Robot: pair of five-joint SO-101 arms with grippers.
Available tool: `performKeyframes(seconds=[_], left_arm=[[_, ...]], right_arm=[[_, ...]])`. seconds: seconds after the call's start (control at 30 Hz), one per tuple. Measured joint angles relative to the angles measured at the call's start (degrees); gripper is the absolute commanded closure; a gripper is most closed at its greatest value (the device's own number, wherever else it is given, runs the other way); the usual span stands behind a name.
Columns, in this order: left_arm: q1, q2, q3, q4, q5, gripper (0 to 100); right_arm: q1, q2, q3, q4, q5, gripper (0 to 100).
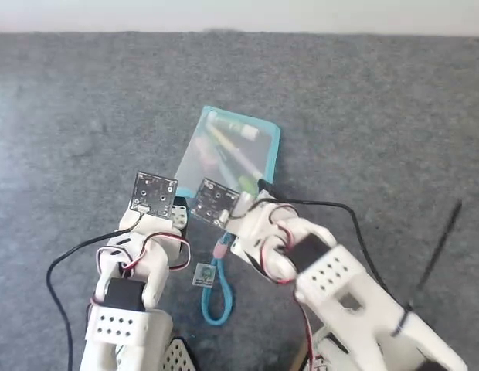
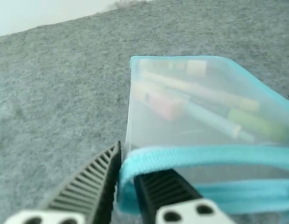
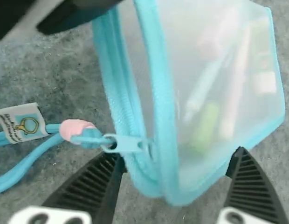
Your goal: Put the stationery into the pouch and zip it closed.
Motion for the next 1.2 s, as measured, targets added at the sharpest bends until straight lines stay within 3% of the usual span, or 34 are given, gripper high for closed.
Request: performKeyframes(seconds=[0.2,0.23,0.67,0.83,1.2], left_arm=[[1.1,0.0,0.0,0.0,0.0,99],[1.1,0.0,0.0,0.0,0.0,99],[1.8,0.0,-0.1,-0.4,0.4,98],[1.7,0.0,-1.8,0.5,0.4,87],[-3.7,-0.3,-13.8,13.7,1.4,84]], right_arm=[[0.4,6.2,-4.0,-0.4,0.0,98.7],[0.4,6.2,-4.1,-0.7,-0.2,99.5],[10.8,6.2,-8.4,-0.9,-3.3,99.1],[11.0,6.2,-9.0,-0.7,-3.5,99.1],[12.7,7.5,-14.4,3.3,-8.4,99.1]])
